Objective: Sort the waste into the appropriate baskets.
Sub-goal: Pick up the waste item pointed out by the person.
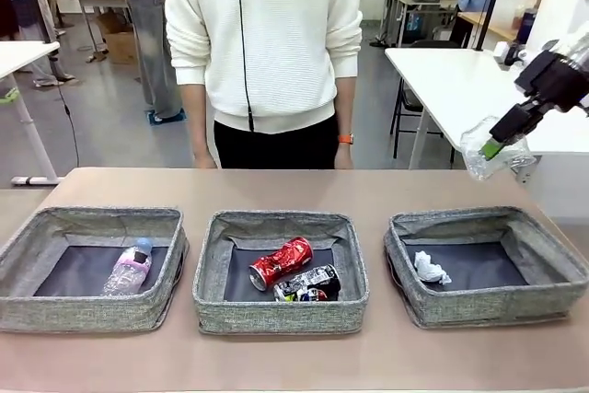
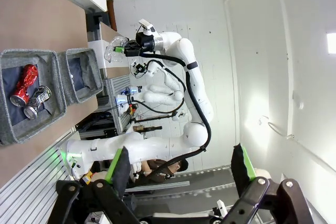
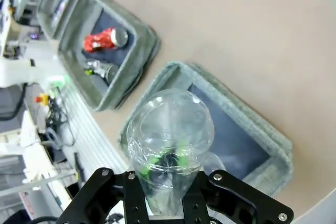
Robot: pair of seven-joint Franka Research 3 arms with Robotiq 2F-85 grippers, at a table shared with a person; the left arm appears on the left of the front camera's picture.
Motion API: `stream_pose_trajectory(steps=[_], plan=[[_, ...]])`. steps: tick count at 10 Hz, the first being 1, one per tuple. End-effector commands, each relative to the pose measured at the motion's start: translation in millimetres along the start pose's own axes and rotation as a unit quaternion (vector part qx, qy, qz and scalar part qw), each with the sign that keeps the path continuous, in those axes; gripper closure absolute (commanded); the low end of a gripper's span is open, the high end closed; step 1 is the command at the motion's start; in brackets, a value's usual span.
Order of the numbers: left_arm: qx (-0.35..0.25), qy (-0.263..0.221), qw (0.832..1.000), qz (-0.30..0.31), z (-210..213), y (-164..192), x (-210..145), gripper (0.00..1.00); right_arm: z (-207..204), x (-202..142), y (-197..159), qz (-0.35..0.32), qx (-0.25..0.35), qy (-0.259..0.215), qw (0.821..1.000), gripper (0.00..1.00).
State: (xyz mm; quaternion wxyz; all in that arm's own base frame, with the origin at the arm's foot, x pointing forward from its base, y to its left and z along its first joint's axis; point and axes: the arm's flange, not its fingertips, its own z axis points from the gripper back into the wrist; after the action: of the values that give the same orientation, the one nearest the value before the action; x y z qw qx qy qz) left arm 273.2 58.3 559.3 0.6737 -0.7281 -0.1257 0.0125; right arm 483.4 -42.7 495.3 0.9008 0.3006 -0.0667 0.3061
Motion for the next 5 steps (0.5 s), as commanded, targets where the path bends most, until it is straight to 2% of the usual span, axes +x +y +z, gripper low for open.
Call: stream_pose_trajectory(steps=[1, 3, 4, 5], plan=[[-0.008, 0.001, 1.0, -0.009, -1, -1, 1, 0.0, 4, 3, -7, -0.021, -0.005, -0.027, 0.999, 1.0], [-0.008, 0.001, 1.0, -0.009, -1, -1, 1, 0.0, 4, 3, -7, -0.021, -0.005, -0.027, 0.999, 1.0], [-0.008, 0.001, 1.0, -0.009, -1, -1, 1, 0.0, 5, -3, -9, -0.01, -0.004, -0.012, 1.0, 0.96], [-0.008, 0.001, 1.0, -0.009, -1, -1, 1, 0.0, 6, 16, 7, -0.076, -0.003, -0.007, 0.997, 0.96]])
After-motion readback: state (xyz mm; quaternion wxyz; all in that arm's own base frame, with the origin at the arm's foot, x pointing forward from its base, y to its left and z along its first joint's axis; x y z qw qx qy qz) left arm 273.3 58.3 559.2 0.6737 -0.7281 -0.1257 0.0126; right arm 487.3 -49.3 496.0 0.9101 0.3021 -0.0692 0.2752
